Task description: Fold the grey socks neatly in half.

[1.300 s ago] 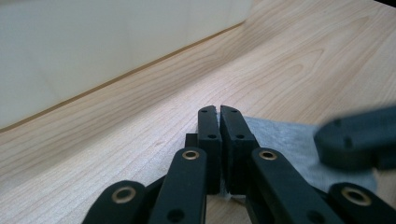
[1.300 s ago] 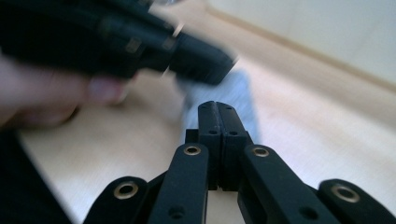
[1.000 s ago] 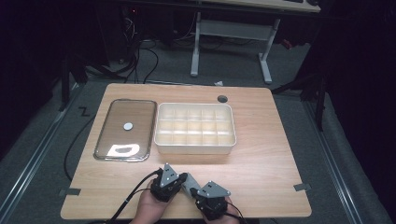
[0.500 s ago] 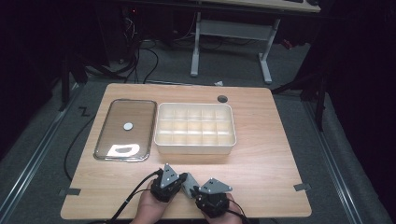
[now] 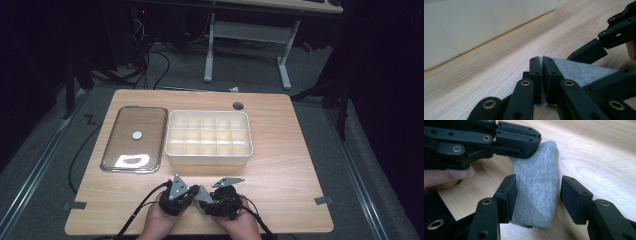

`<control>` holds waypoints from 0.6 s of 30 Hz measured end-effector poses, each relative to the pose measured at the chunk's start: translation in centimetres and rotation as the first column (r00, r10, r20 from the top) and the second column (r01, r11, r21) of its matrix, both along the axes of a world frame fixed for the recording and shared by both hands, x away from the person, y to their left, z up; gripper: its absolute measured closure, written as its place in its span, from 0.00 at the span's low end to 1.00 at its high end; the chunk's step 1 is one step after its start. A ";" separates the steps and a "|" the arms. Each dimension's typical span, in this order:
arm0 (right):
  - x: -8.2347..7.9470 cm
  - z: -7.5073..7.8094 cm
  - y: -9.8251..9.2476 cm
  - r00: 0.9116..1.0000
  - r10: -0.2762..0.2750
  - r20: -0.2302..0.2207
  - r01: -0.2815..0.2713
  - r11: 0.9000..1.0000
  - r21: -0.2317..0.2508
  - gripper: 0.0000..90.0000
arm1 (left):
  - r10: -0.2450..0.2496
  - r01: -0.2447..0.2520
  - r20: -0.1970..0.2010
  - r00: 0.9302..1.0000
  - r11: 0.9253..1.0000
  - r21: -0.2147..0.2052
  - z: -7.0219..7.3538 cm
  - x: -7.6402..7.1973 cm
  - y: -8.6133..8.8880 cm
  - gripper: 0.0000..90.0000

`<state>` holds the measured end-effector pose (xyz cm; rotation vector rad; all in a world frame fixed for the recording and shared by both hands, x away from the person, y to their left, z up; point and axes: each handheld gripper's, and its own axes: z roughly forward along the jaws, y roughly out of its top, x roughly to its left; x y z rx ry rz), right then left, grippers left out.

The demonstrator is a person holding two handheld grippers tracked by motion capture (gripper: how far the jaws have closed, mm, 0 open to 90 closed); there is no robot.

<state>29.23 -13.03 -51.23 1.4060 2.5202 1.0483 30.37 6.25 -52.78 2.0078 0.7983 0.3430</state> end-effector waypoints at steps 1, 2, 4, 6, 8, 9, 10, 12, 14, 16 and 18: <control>0.0 -0.1 0.1 1.000 0.010 -0.004 -0.010 1.000 -0.003 0.54 | -0.001 0.001 0.001 1.000 1.000 0.003 0.0 0.0 0.1 0.95; 0.0 -0.1 0.3 1.000 0.013 -0.006 -0.013 1.000 -0.007 0.54 | -0.001 0.001 0.005 1.000 1.000 0.009 0.0 -0.1 0.2 0.95; 0.0 -0.1 0.6 1.000 0.024 -0.006 -0.025 1.000 -0.013 0.58 | 0.000 -0.001 0.007 1.000 1.000 0.020 0.0 -0.1 0.4 0.95; 0.0 0.0 0.8 0.999 0.034 -0.004 -0.034 0.999 -0.026 0.60 | 0.004 -0.004 0.004 1.000 1.000 0.018 0.0 -0.1 0.7 0.93; 0.0 0.2 1.0 0.999 0.051 -0.003 -0.051 0.998 -0.041 0.62 | 0.008 -0.008 0.001 1.000 1.000 0.014 0.0 0.0 0.9 0.91; 0.1 0.2 1.1 0.998 0.063 0.002 -0.063 0.997 -0.050 0.63 | 0.007 -0.007 -0.001 1.000 1.000 0.014 0.0 0.0 1.0 0.90; 0.1 0.3 1.1 0.997 0.072 0.002 -0.072 0.996 -0.057 0.64 | 0.010 -0.010 -0.002 1.000 1.000 0.011 0.0 0.0 1.1 0.89; 0.2 0.3 1.2 0.996 0.092 0.011 -0.091 0.994 -0.065 0.64 | 0.012 -0.012 -0.002 1.000 1.000 0.016 0.0 0.0 1.2 0.88; 0.4 0.2 1.1 0.994 0.108 0.012 -0.107 0.992 -0.065 0.64 | 0.018 -0.018 0.000 1.000 1.000 0.013 -0.1 0.0 1.3 0.85; 0.6 0.3 1.2 0.993 0.119 -0.004 -0.119 0.991 -0.068 0.64 | 0.018 -0.018 0.000 1.000 1.000 0.012 -0.1 -0.1 1.5 0.83; 0.7 0.4 1.3 0.992 0.128 -0.014 -0.129 0.989 -0.075 0.64 | 0.017 -0.017 0.002 1.000 1.000 0.010 -0.2 -0.3 1.8 0.82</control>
